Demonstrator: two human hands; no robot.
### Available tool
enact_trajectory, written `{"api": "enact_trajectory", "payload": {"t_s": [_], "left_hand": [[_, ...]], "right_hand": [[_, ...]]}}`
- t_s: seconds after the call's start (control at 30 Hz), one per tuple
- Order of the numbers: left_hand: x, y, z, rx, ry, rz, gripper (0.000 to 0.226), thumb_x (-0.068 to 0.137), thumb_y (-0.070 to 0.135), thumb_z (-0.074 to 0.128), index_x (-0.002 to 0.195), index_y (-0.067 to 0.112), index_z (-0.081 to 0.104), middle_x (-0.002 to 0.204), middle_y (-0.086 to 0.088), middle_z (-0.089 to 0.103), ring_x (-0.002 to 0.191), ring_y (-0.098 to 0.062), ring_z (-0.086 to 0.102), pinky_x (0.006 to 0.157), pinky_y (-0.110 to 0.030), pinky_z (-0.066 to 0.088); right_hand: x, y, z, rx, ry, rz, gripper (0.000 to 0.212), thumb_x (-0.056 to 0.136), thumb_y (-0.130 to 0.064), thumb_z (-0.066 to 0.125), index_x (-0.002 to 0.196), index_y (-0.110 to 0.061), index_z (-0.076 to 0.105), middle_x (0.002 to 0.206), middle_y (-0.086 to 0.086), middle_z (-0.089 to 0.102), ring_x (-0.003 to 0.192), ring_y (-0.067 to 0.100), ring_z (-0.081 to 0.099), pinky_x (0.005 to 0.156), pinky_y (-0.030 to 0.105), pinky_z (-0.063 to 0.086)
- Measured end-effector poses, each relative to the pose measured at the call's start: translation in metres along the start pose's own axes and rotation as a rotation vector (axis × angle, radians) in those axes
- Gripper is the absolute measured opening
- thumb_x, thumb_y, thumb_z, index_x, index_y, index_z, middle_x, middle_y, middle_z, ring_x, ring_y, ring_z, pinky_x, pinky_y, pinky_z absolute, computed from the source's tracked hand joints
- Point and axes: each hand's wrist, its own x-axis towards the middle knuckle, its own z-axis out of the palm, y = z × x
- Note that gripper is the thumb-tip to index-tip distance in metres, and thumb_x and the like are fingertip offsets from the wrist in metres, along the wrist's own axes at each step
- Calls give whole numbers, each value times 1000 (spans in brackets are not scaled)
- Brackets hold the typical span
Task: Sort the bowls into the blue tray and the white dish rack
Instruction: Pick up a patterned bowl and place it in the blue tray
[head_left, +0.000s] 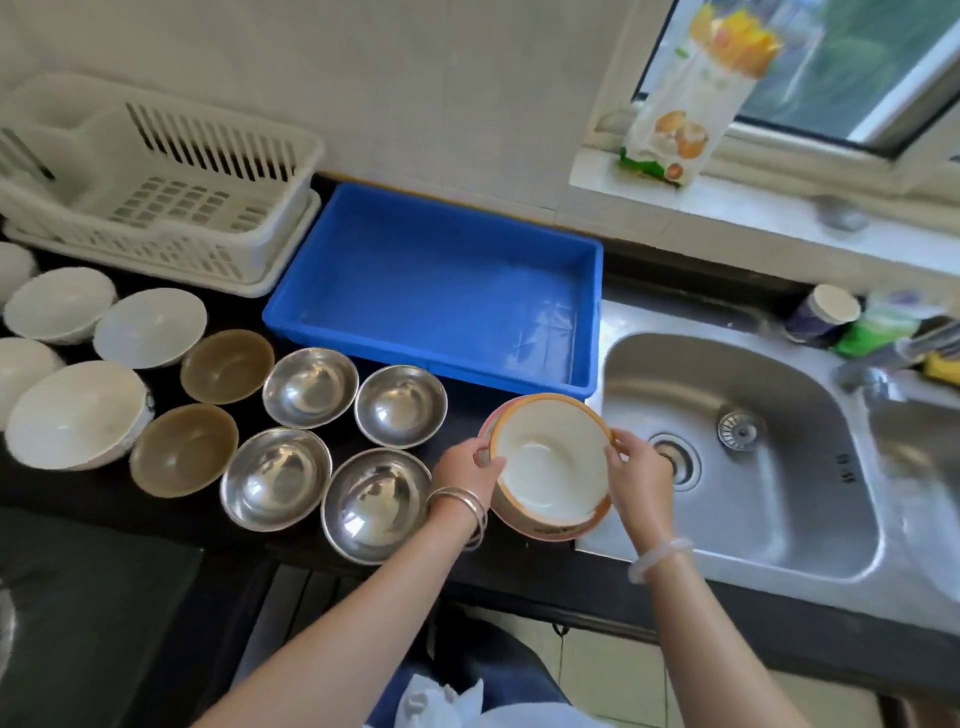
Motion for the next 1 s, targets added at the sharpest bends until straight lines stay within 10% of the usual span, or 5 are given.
{"api": "enact_trajectory", "payload": {"t_s": [0.7,1.0], "left_hand": [[20,10,-12,98,112,143,31,85,3,48,109,16,63,99,-4,69,84,-18,59,70,-29,46],[9,56,-7,102,29,295,29,83,10,54,109,20,63,105,5,68,81,-7,53,64,-19,39]], "right_hand": [[-42,-8,10,234,59,162,19,89,-13,61,104,-13,72,79,-8,63,68,-2,55,52,3,35],[-42,4,-37,237,222,246,22,82,-16,61,101,-18,72,72,-9,65,76,16,66,67,29,53]]}}
